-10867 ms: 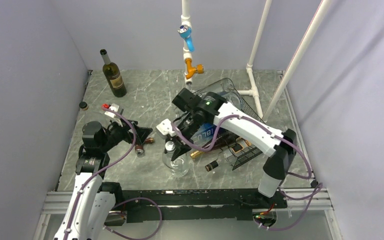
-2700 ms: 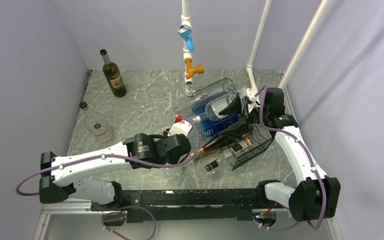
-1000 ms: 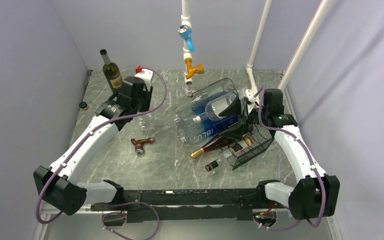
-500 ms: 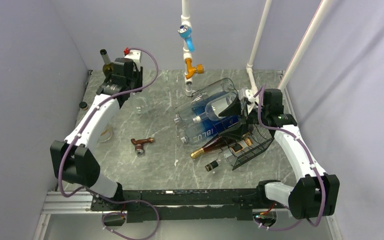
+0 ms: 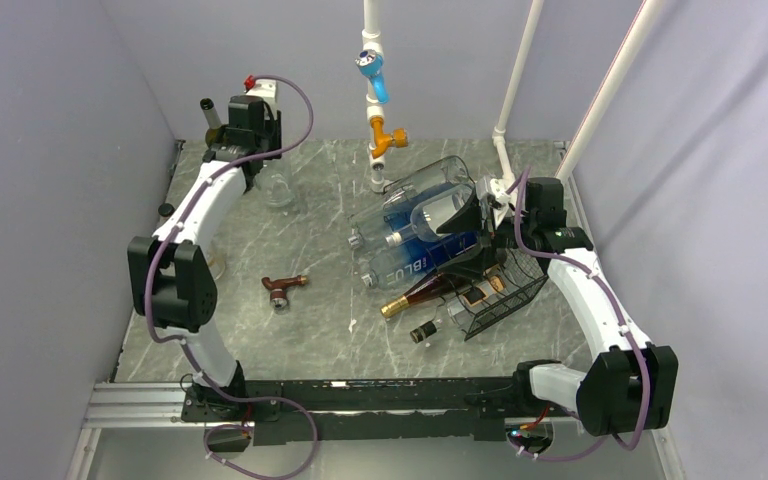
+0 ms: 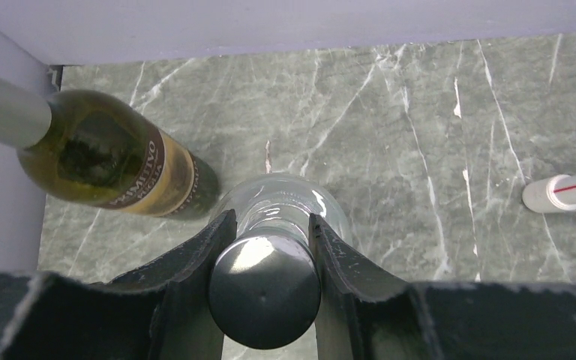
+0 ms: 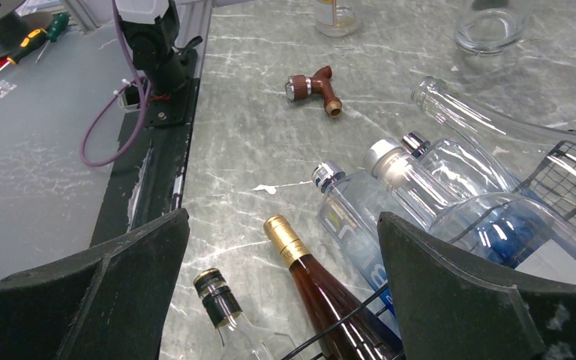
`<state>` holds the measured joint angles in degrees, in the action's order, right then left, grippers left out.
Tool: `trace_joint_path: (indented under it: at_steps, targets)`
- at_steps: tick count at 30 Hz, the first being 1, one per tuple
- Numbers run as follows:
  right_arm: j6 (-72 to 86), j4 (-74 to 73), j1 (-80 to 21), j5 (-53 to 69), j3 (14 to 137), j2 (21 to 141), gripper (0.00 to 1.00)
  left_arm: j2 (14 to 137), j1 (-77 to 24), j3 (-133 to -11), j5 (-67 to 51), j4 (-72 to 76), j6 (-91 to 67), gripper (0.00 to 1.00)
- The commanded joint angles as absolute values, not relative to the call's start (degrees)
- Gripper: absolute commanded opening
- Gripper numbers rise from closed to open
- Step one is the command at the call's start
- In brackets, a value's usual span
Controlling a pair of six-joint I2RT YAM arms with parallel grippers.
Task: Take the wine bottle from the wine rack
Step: Place the wine bottle at the center of the board.
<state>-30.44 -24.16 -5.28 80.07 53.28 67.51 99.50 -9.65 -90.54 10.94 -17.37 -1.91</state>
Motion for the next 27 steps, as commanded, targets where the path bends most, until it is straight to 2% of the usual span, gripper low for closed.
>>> trace_joint_path:
  at_steps: [1,27]
  targets:
    - [-31.88,-24.24,-5.05,82.71,54.15,67.63,0.99,99.81,-8.82,-99.46,10.85,-3.76,1.49,0.00]
    - [-32.14,-24.35,-5.02,82.45,54.05,68.58,0.99,108.67,-6.34,-105.04,11.86,1.66,0.38,0.00]
